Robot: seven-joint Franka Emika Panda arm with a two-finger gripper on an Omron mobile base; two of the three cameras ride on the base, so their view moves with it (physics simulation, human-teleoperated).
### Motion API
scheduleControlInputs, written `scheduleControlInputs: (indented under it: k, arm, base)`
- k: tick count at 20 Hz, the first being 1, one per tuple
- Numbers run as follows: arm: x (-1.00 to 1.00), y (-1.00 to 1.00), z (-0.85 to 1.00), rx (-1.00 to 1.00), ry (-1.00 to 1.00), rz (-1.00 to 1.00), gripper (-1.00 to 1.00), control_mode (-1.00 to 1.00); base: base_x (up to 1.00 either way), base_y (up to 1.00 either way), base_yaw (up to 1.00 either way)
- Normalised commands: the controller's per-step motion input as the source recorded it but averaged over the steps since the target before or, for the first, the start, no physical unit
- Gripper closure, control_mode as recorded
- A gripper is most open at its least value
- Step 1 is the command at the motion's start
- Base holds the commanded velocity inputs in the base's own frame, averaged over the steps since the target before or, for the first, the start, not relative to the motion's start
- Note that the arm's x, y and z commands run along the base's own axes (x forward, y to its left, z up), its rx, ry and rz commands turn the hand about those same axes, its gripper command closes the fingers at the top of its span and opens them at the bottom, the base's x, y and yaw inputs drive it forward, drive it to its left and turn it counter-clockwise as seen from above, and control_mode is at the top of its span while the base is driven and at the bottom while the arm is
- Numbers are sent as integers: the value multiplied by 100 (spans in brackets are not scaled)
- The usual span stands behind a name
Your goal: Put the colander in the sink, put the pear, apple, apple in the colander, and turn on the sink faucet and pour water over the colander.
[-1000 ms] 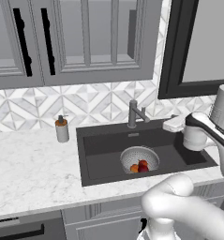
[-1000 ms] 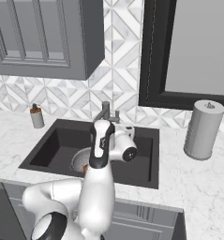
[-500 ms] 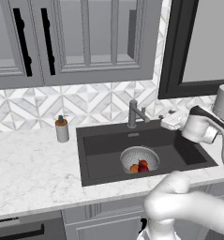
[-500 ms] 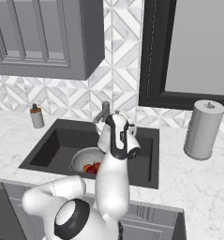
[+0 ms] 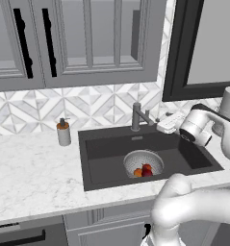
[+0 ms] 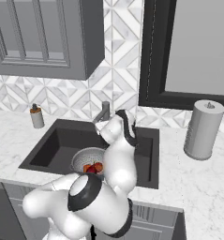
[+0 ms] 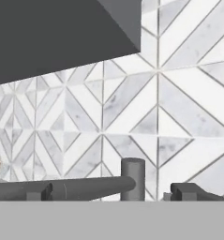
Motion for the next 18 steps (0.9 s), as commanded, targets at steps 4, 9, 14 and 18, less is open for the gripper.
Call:
scheduleControlInputs:
  k: [4,9,14,18]
  arm:
    - [34,-3,-12,-3,0,0,-100,-100]
    - [34,-12,-14,0,0,0,-100,-100]
    - [30,-24,-4,0,0,0,-100,-100]
    - [23,-29,0,0,0,0,-100,-100]
  base:
    - [0,0,0]
    - [0,0,0]
    - [0,0,0]
    - [0,0,0]
